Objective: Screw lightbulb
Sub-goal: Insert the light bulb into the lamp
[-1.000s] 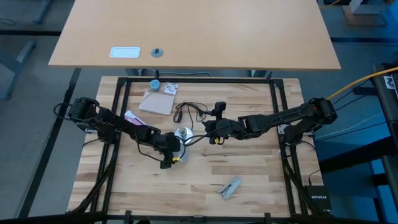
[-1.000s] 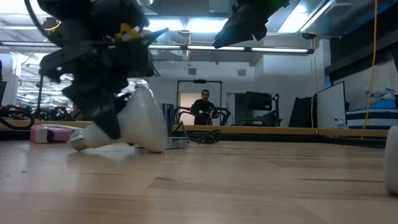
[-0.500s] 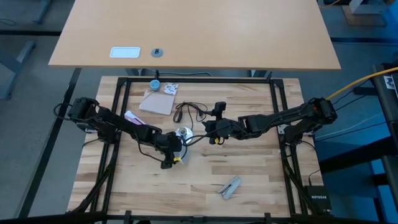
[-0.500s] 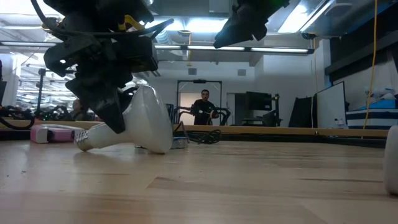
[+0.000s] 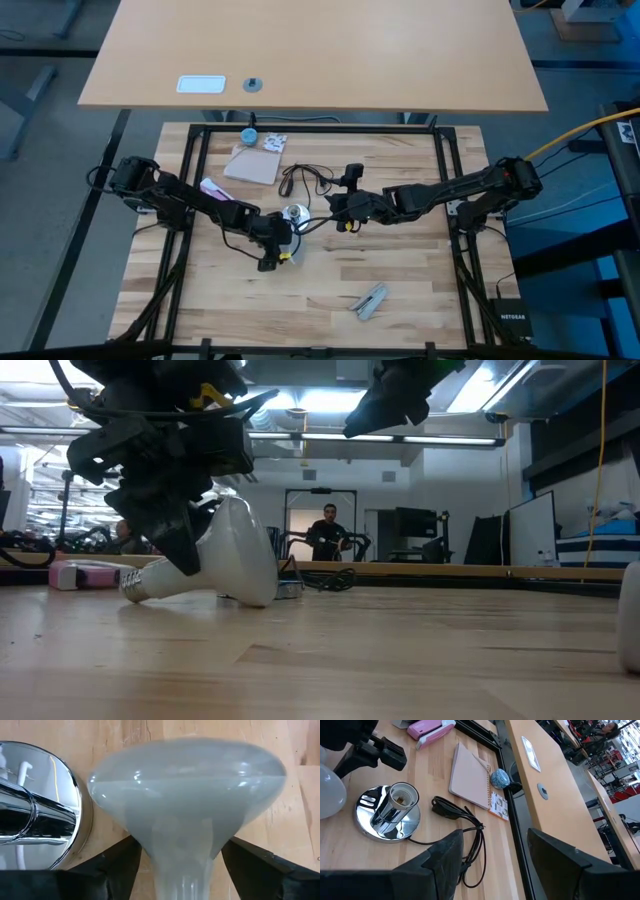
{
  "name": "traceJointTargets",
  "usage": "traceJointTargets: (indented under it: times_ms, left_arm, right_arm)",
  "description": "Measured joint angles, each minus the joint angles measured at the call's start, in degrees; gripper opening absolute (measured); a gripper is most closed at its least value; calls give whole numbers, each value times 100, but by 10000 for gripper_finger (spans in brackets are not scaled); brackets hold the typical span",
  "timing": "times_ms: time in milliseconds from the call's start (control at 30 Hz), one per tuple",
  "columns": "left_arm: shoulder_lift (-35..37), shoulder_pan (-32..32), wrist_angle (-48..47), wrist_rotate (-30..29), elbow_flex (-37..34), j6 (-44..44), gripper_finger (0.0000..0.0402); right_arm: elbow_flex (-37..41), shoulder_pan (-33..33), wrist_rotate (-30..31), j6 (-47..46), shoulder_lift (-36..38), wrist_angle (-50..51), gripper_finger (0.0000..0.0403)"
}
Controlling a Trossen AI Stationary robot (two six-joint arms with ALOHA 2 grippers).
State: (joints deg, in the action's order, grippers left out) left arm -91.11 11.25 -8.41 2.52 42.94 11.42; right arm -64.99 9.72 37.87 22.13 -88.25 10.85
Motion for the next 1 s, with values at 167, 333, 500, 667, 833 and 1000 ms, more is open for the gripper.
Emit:
traceJointTargets:
  times_ms: [167,333,500,667,833,1000]
  left_arm:
    - [-1,0,-8,2,0,0,217]
    - [0,0,-6,2,0,6,187]
    - [0,0,-4,2,0,6,181]
    - [0,0,0,1,0,-161,182]
    - [0,0,5,0,0,-444,183]
    - [0,-4,7,0,0,-455,183]
  right_arm:
    - [0,0,0,2,0,2,225]
    - [0,0,0,2,0,0,225]
    - [0,0,0,2,0,0,225]
    - [0,0,0,2,0,2,225]
    - [0,0,0,3,0,0,225]
    - [0,0,0,2,0,2,225]
